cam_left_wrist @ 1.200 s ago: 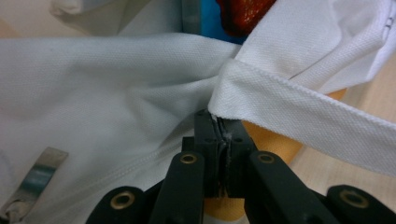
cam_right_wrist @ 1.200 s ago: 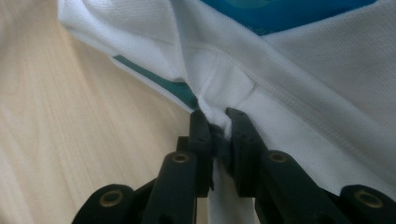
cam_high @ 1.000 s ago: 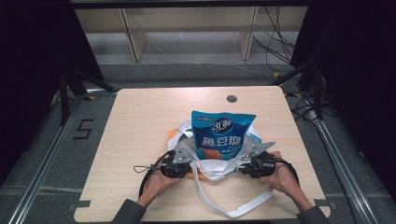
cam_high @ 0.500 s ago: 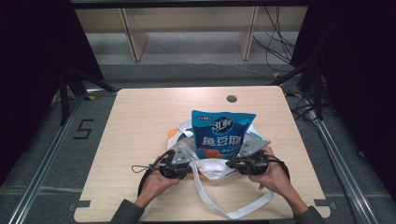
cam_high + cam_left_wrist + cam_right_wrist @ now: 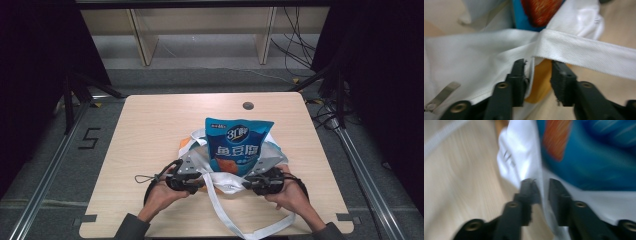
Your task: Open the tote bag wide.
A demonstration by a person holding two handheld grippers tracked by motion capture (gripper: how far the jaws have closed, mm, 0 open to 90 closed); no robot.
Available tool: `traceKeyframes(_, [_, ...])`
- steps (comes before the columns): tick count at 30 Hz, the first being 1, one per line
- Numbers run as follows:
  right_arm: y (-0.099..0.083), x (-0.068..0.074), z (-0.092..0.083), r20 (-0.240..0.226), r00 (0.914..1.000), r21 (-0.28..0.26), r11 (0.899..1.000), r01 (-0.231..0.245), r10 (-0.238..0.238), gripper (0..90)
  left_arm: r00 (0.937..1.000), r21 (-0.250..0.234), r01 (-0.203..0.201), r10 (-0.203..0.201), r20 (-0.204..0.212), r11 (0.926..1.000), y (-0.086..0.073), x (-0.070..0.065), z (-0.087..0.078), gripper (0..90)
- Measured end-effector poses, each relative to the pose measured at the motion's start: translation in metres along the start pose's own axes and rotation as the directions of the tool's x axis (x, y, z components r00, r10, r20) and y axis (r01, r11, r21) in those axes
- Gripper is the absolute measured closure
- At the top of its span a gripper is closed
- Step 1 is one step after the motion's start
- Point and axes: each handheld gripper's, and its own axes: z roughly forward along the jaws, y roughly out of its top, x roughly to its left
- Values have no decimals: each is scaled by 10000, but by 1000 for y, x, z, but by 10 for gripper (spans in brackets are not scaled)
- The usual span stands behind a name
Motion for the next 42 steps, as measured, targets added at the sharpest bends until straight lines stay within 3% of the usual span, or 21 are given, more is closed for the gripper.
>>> traceKeyframes(3, [3,-7,-23,-110,9986,-732,9960,-520,513,612,9999,-168,49,-47,138,9998,4,4,-14,497])
traceKeyframes(5, [4,-19,-51,64,9934,-1451,9830,-1125,1146,556,9997,-559,185,-175,186,9983,8,10,-31,468])
traceKeyframes(8, [3,-39,-75,1058,9837,-2448,9626,-1160,1454,529,9985,-1055,517,-532,-117,9931,12,22,-49,448])
traceKeyframes(11, [1,-61,-89,2009,9544,-2832,9458,-1590,2206,514,9940,-1566,821,-923,-590,9842,16,33,-57,456])
traceKeyframes(12, [0,-69,-88,2298,9486,-2901,9457,-1468,2177,505,9878,-1760,853,-1064,-1140,9807,19,42,-57,455])
traceKeyframes(15, [0,-79,-81,2496,9394,-2832,9454,-1613,2350,505,9850,-1962,1013,-1260,-1181,9753,24,49,-50,451])
traceKeyframes(17, [0,-88,-70,2273,9469,-2641,9503,-1648,2274,528,9818,-1766,629,-927,-1659,9823,28,57,-42,470])
traceKeyframes(19, [2,-93,-60,2152,9482,-2166,9582,-1868,2335,691,9779,-1696,462,-793,-1936,9844,32,64,-32,509])
traceKeyframes(20, [2,-97,-55,2476,9459,-2271,9617,-1535,2094,786,9809,-1744,312,-637,-1839,9842,34,70,-29,586])
traceKeyframes(21, [4,-99,-51,2493,9423,-2224,9603,-1686,2232,833,9788,-2071,516,-906,-1838,9770,36,72,-25,669])
traceKeyframes(22, [9,-105,-49,2746,9373,-2320,9608,-1518,2144,879,9698,-2603,984,-1512,-1915,9605,39,79,-20,793])
traceKeyframes(23, [9,-105,-49,2746,9373,-2320,9608,-1518,2144,879,9698,-2603,984,-1512,-1915,9605,39,79,-20,812])
traceKeyframes(24, [15,-109,-47,3105,9277,-2492,9595,-1310,2073,886,9596,-2862,1132,-1794,-2169,9515,43,88,-14,835])
traceKeyframes(27, [19,-117,-41,3507,9156,-2457,9628,-1126,1965,887,9562,-3009,1405,-2080,-2058,9432,45,97,-7,859])
traceKeyframes(28, [18,-120,-36,3489,9131,-2417,9616,-1298,2110,887,9503,-3120,1734,-2419,-1960,9341,45,103,0,861])
traceKeyframes(32, [10,-128,-22,3491,9119,-1945,9686,-1549,2159,887,9487,-1955,2303,-2647,-1730,9533,27,120,37,861])
traceKeyframes(34, [-3,-135,-5,3455,9088,-1490,9698,-1931,2340,887,9372,-1798,2864,-3141,-1513,9411,16,125,53,861])
traceKeyframes(36, [-9,-138,0,3425,9109,-1322,9717,-1959,2303,887,9337,-1699,3090,-3324,-1328,9358,17,128,53,859])
traceKeyframes(39, [-11,-134,6,3396,9069,-924,9684,-2319,2495,888,9359,-1538,3017,-3231,-1404,9409,16,128,56,860])
traceKeyframes(41, [-16,-133,16,3529,9077,-683,9738,-2169,2270,888,9237,-1437,3360,-3555,-1429,9308,11,128,62,861])
traceKeyframes(42, [-17,-133,18,3502,9067,-670,9718,-2261,2352,888,9307,-1352,3090,-3285,-1607,9414,11,125,63,861])
